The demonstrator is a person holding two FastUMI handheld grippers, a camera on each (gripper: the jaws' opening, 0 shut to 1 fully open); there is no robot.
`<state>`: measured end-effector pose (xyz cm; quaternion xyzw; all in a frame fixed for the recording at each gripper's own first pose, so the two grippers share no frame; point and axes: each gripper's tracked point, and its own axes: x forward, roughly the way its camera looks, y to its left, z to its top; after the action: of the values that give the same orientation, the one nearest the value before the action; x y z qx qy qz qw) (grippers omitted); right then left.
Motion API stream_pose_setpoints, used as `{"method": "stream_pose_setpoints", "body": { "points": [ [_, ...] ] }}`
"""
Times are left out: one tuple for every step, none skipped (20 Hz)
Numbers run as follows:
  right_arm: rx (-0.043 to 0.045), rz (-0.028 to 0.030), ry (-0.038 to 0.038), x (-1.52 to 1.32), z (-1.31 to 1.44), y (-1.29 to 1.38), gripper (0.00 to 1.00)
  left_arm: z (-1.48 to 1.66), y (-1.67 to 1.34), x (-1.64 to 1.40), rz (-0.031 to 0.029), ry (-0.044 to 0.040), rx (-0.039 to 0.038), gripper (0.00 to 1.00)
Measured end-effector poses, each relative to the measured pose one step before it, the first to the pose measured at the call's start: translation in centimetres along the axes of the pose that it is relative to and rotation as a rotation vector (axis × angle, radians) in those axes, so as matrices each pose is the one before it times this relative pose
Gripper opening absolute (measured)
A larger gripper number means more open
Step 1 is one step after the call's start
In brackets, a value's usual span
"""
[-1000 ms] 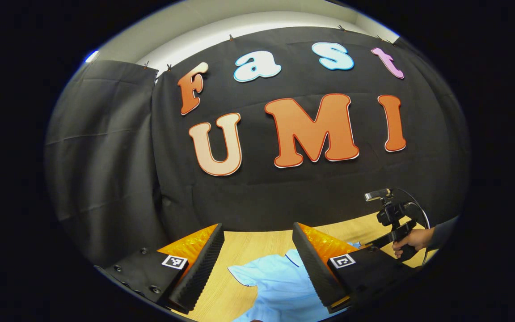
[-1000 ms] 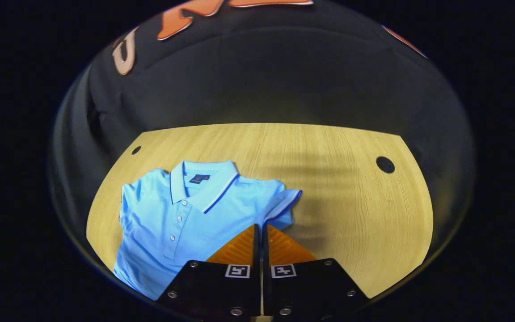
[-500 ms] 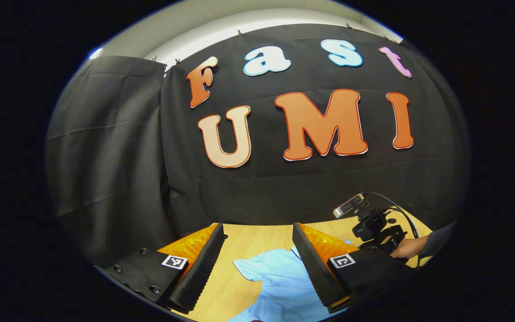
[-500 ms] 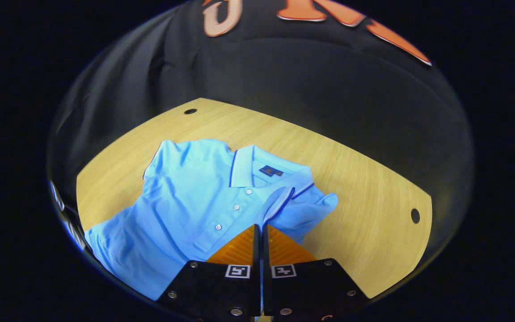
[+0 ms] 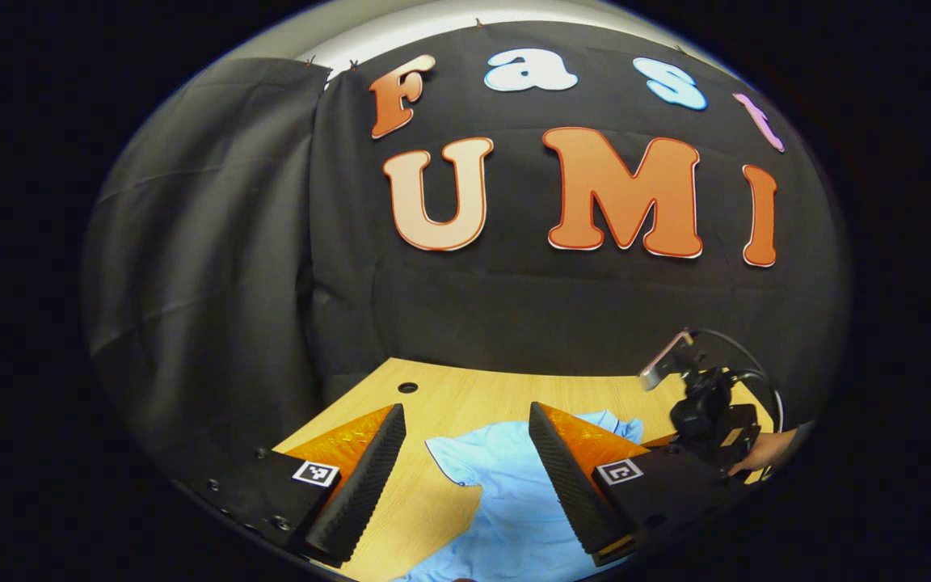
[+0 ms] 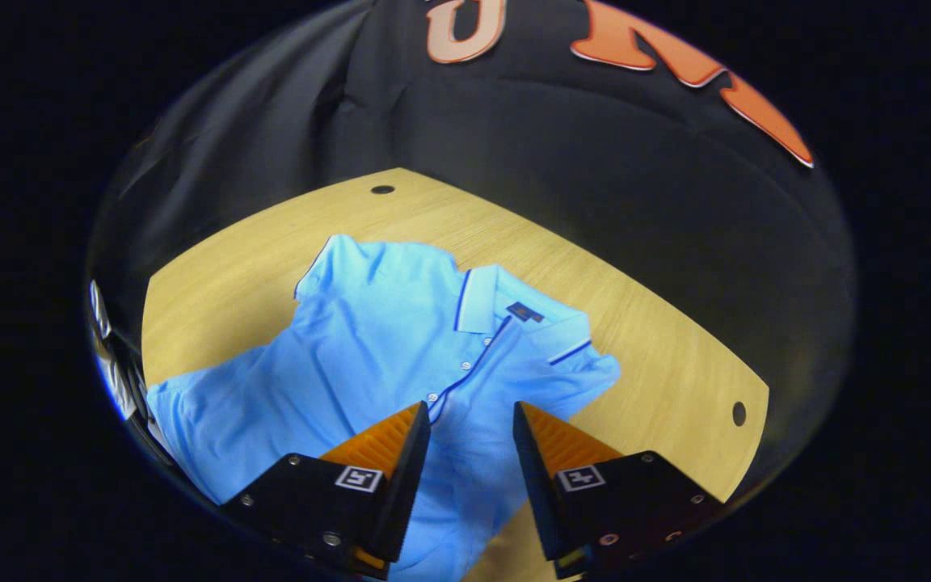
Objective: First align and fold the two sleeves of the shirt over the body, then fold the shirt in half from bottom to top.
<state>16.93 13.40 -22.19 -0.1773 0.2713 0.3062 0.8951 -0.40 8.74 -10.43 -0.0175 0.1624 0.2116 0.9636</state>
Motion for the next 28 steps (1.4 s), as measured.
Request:
{"method": "stream_pose_setpoints", "body": {
  "points": [
    [0.04422,-0.03114,-0.00608,-0.943,0.226,-1.049,0.65,-0.891,0.396,0.921,-0.02116,0.03534,-0.01977,1.00],
    [0.04285,-0.03371,-0.00713,-1.064,0.076,-1.104,0.78,-0.659,0.416,1.071,-0.02407,0.03301,-0.02141,1.00],
    [0.03533,-0.03662,-0.00829,-1.027,0.088,-1.031,0.81,-0.685,0.478,0.925,-0.02789,0.03553,-0.02402,1.00],
    [0.02701,-0.04010,-0.00586,-1.207,-0.041,-1.091,0.87,-0.538,0.408,0.880,-0.02822,0.04095,-0.02045,0.99],
    [0.02147,-0.04592,-0.00477,-1.112,-0.019,-1.064,0.89,-0.581,0.522,0.883,-0.02174,0.03957,-0.01494,0.98],
    [0.02068,-0.04275,-0.00896,-1.104,-0.003,-0.828,0.92,-0.429,0.550,1.025,-0.02099,0.03029,-0.00718,0.98],
    [0.01991,-0.03761,-0.00842,-0.986,0.020,-0.653,0.93,-0.270,0.437,0.932,-0.02087,0.03166,-0.00084,0.97],
    [0.01716,-0.03194,-0.00802,-0.982,-0.091,-0.466,0.94,-0.319,0.512,0.831,-0.02026,0.03000,-0.00044,0.97],
    [0.01258,-0.03160,-0.00836,-1.032,0.061,-0.512,0.94,-0.440,0.214,1.006,-0.01614,0.03413,-0.00558,0.97],
    [0.01188,-0.03302,-0.01335,-1.051,0.053,-0.552,0.94,-0.206,0.254,0.983,-0.01496,0.03235,-0.01615,0.97],
    [0.01417,-0.03305,-0.01227,-0.841,0.153,-0.425,0.94,-0.365,0.496,0.754,-0.00737,0.03439,-0.01796,0.97],
    [0.01653,-0.03248,-0.00720,-1.078,-0.083,-0.403,0.95,-0.044,0.614,0.959,-0.00644,0.02808,-0.01129,0.97],
    [0.01456,-0.02643,-0.00948,-0.887,0.095,-0.342,0.95,-0.451,0.630,0.936,0.00494,0.02848,-0.00091,0.96],
    [0.01165,-0.02697,-0.00706,-1.051,0.053,-0.377,0.96,-0.326,0.581,1.323,0.00852,0.02681,0.00619,0.96],
    [0.00888,-0.02592,-0.00607,-0.934,-0.011,-0.333,0.96,-0.416,0.752,1.228,0.00739,0.03836,0.00776,0.97],
    [0.00911,-0.02658,-0.00708,-0.691,-0.068,-0.205,0.97,0.020,0.482,1.048,-0.00594,0.02738,-0.00245,0.97],
    [0.00988,-0.02495,-0.00469,-0.890,0.024,-0.276,0.97,-0.168,0.394,0.774,-0.00253,0.04111,-0.00785,0.98],
    [0.01135,-0.02330,-0.00453,-0.883,-0.231,-0.174,0.98,-0.157,0.252,1.234,-0.00482,0.03779,-0.00769,0.98],
    [0.01212,-0.02144,-0.00659,-0.769,-0.045,-0.175,0.98,-0.697,0.446,1.377,0.00235,0.04063,-0.00872,0.98],
    [0.00954,-0.01683,-0.00279,-1.021,-0.102,-0.231,0.98,-0.292,0.434,1.393,-0.00026,0.03418,-0.00484,0.98],
    [0.00675,-0.01620,-0.00411,-0.862,-0.032,-0.249,0.98,-0.430,0.495,1.099,0.01405,0.03819,-0.00253,0.98],
    [0.00532,-0.01225,0.00200,-0.598,-0.153,-0.116,0.98,-0.116,0.373,1.055,0.00360,0.02550,-0.00462,0.99],
    [0.00715,-0.00951,-0.00077,-0.534,-0.006,-0.113,0.97,-0.225,0.042,1.100,0.00451,0.02693,-0.00506,0.98],
    [0.00740,-0.01394,-0.00446,-0.704,-0.081,-0.150,0.97,-0.134,0.218,1.026,0.00167,0.02727,-0.00384,0.98],
    [0.00726,-0.00737,-0.00059,-0.399,-0.130,0.003,0.97,-0.223,0.136,1.143,0.00638,0.02223,-0.00207,0.99],
    [0.00592,-0.00732,0.00230,-0.300,-0.064,-0.012,0.98,-0.100,0.420,1.215,0.01725,0.02418,-0.00163,0.98],
    [0.00336,-0.00114,0.00832,-0.240,-0.176,0.094,0.98,-0.107,0.211,1.053,0.01114,0.01688,-0.00249,0.98],
    [0.00065,-0.00417,0.00738,-0.075,-0.249,0.044,0.98,-0.056,0.225,0.966,0.01677,0.02323,-0.00336,0.98]
  ]
}}
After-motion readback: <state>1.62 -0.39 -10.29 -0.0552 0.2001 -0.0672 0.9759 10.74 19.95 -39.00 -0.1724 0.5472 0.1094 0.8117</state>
